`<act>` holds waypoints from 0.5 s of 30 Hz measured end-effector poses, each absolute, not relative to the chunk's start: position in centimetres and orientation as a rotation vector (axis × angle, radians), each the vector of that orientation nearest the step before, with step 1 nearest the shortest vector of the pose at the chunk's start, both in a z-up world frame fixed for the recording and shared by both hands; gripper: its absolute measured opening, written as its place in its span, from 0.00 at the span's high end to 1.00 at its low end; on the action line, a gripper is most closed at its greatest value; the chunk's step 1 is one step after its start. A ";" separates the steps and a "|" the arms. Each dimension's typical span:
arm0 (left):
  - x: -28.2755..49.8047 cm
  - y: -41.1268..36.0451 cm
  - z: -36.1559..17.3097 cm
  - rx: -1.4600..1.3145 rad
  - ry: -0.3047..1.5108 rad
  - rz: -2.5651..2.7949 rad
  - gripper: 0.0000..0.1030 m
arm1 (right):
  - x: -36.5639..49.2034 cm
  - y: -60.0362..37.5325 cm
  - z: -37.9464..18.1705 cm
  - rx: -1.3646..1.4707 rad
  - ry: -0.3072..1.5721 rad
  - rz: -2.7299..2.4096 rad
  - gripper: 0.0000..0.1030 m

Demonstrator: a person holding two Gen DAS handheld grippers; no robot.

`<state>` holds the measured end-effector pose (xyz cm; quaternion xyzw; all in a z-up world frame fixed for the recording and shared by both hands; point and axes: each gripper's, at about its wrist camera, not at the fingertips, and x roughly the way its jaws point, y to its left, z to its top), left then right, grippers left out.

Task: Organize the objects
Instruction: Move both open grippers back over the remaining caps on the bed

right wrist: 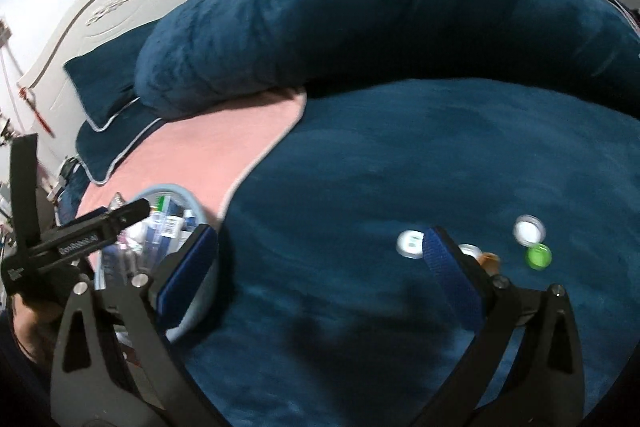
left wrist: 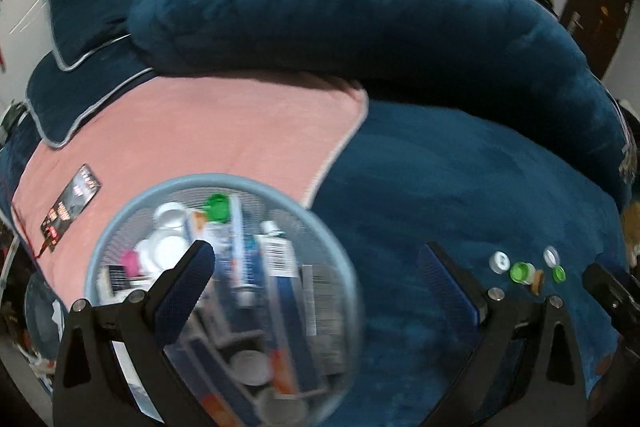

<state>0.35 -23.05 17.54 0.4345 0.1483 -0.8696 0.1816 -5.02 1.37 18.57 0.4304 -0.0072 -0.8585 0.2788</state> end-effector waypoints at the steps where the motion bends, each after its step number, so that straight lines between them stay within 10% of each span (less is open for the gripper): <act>1: -0.1 -22.3 17.5 1.239 0.408 -2.466 0.01 | -5.3 2.3 18.4 1.163 -0.024 -2.315 0.00; 15: -6.2 -9.1 13.3 1.481 0.071 -2.617 0.01 | -10.4 12.3 12.4 1.385 -0.099 -2.342 0.00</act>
